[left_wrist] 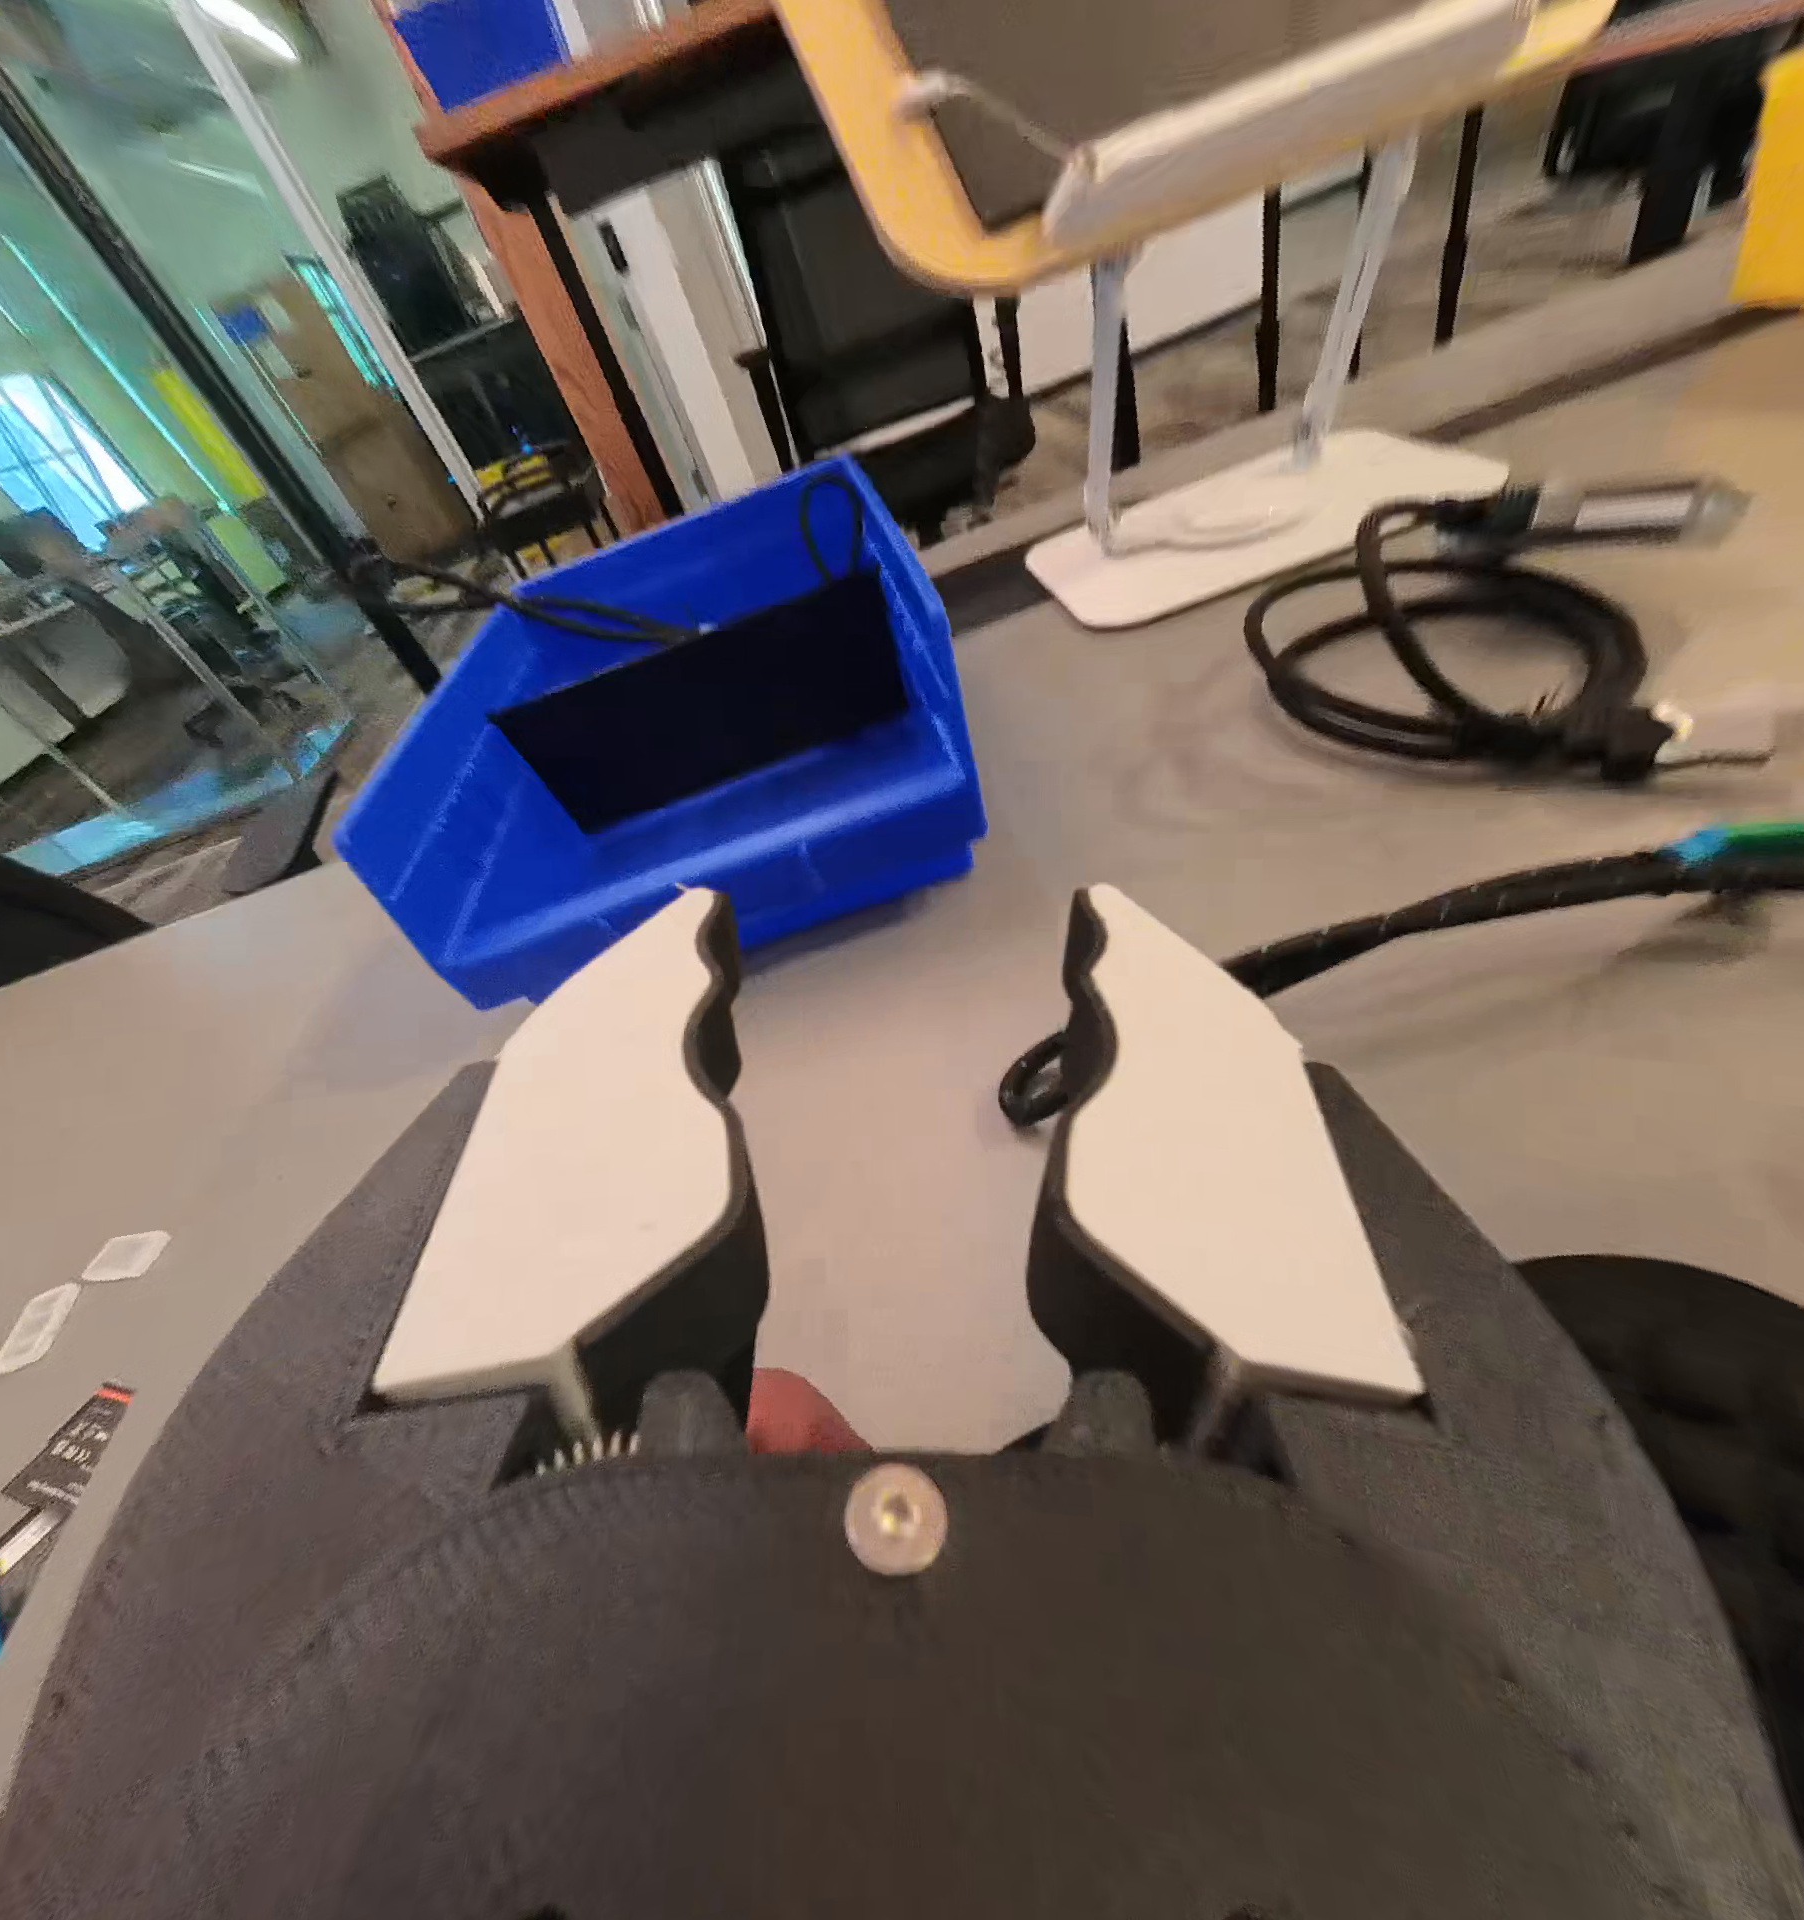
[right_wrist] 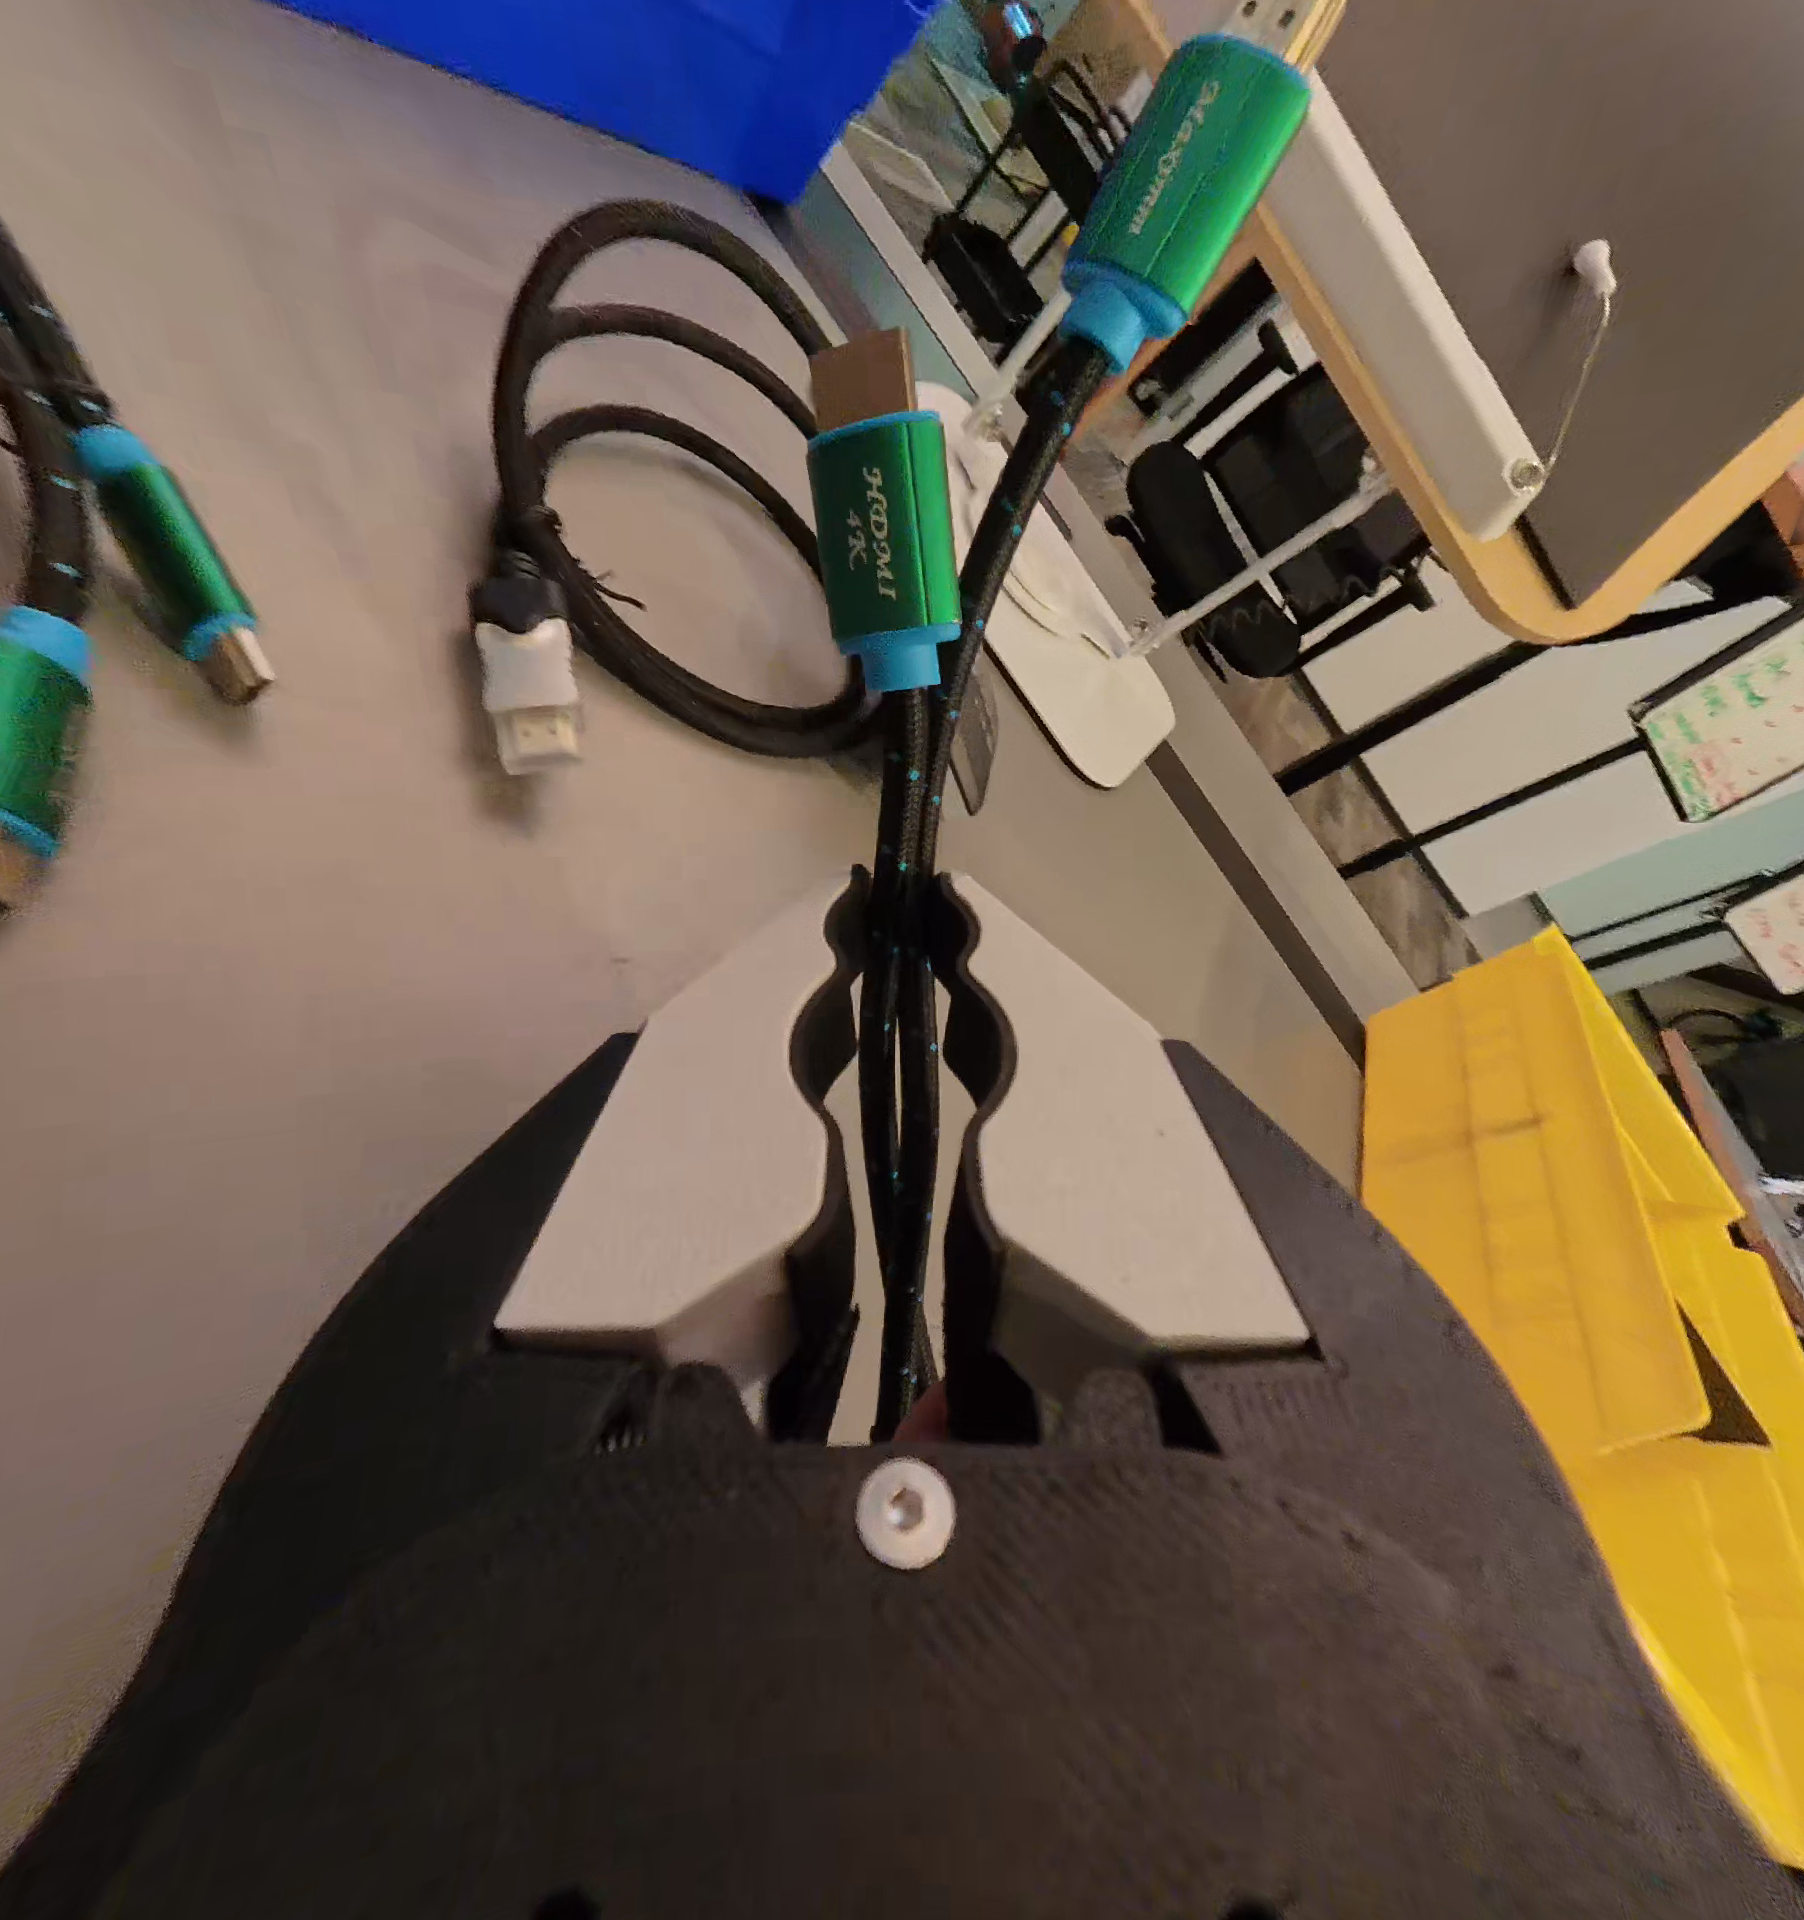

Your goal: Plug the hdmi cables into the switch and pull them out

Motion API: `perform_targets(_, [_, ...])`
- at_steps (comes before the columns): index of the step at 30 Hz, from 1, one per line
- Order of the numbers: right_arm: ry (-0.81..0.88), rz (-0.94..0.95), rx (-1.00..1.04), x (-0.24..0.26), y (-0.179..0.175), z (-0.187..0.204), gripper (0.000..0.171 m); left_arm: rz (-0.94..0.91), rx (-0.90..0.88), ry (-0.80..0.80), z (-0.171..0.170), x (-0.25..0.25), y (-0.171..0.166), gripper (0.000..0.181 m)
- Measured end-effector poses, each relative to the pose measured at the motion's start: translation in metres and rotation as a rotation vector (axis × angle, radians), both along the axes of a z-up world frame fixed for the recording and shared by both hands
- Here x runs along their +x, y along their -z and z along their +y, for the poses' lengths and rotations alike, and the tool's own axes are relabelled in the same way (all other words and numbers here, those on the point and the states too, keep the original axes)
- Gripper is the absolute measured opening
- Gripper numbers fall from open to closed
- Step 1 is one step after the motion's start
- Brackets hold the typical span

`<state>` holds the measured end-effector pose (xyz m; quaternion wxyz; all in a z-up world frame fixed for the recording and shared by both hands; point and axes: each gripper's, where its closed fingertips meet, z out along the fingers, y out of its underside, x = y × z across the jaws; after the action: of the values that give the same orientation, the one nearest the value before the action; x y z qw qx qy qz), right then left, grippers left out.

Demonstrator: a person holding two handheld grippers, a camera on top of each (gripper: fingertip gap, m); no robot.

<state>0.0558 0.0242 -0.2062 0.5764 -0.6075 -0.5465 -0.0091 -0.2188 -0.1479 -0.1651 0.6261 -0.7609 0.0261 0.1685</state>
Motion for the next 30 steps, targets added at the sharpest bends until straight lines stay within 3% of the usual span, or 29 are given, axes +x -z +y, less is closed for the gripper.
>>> perform_targets(3, [0.055, -0.006, 0.029, 0.005, 0.001, 0.013, 0.008, -0.069, 0.038, 0.037, -0.007, 0.000, -0.010, 0.063])
perform_targets(13, [0.083, -0.044, 0.067, -0.010, 0.007, 0.029, 0.008, -0.235, -0.022, 0.099, -0.022, -0.009, 0.005, 0.069])
perform_targets(30, [0.042, -0.059, 0.093, -0.019, 0.001, 0.021, 0.008, -0.223, -0.053, 0.152, -0.020, -0.001, 0.009, 0.064])
